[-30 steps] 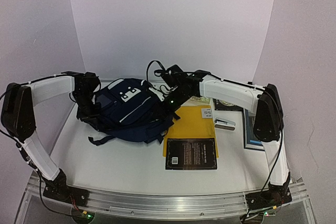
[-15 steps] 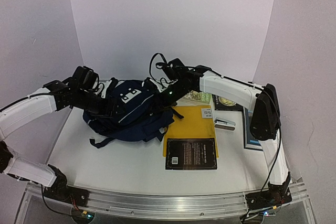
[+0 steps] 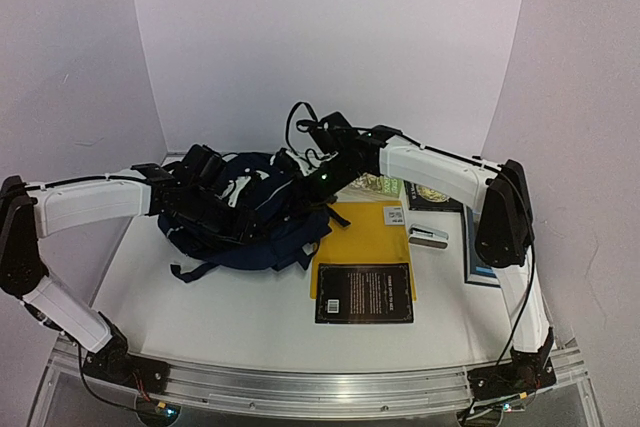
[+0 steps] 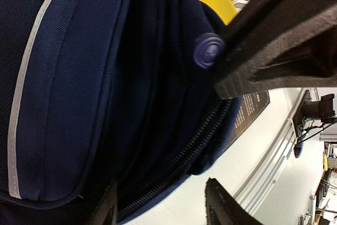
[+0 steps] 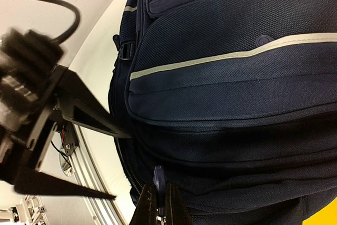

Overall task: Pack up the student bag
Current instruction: Unzip the student bag at the center of the board, then pick up the files from the center of the board.

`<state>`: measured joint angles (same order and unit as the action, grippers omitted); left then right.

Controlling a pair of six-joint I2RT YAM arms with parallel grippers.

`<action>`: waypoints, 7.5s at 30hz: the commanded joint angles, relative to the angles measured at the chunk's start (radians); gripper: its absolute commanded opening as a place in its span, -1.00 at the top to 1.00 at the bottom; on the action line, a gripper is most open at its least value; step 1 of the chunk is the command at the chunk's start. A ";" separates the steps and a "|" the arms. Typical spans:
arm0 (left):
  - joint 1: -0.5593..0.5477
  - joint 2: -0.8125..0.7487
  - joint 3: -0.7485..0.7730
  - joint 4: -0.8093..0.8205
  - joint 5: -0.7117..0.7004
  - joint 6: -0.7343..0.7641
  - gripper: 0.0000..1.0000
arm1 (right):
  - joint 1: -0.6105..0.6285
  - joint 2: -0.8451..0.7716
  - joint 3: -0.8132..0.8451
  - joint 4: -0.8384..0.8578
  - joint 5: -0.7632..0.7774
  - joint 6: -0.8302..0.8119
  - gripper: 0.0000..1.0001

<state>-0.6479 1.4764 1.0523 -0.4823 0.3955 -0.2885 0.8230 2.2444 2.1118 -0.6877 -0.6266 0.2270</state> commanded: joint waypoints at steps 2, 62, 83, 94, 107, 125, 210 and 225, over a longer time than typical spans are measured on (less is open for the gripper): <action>-0.001 0.011 0.033 0.007 -0.014 0.012 0.66 | -0.007 -0.008 -0.002 0.074 -0.020 0.021 0.88; -0.006 -0.126 0.216 -0.403 -0.165 0.037 1.00 | -0.165 0.045 -0.016 0.257 -0.127 0.255 1.00; -0.006 -0.360 0.185 -0.567 -0.216 -0.021 1.00 | -0.232 0.376 0.317 0.402 0.122 0.298 0.94; 0.006 -0.046 0.269 -0.494 -0.477 -0.044 0.99 | -0.251 0.177 0.161 0.424 0.045 0.214 -0.49; 0.103 0.109 0.363 -0.370 -0.319 -0.064 -0.26 | -0.398 -0.381 -0.549 0.093 0.028 -0.077 -0.87; -0.046 0.428 0.488 -0.116 0.044 -0.251 -0.42 | -0.564 -0.396 -0.859 0.061 -0.021 -0.149 -0.66; -0.095 0.861 0.574 0.056 0.268 -0.362 -0.02 | -0.354 -0.538 -1.002 0.599 -0.394 0.281 0.61; 0.013 0.526 0.672 -0.135 0.108 -0.086 -0.49 | -0.467 -0.618 -0.814 0.291 -0.337 0.000 1.00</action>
<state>-0.6727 2.1467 1.6236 -0.5181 0.5719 -0.5221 0.3596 1.7119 1.1931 -0.2869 -0.9402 0.4116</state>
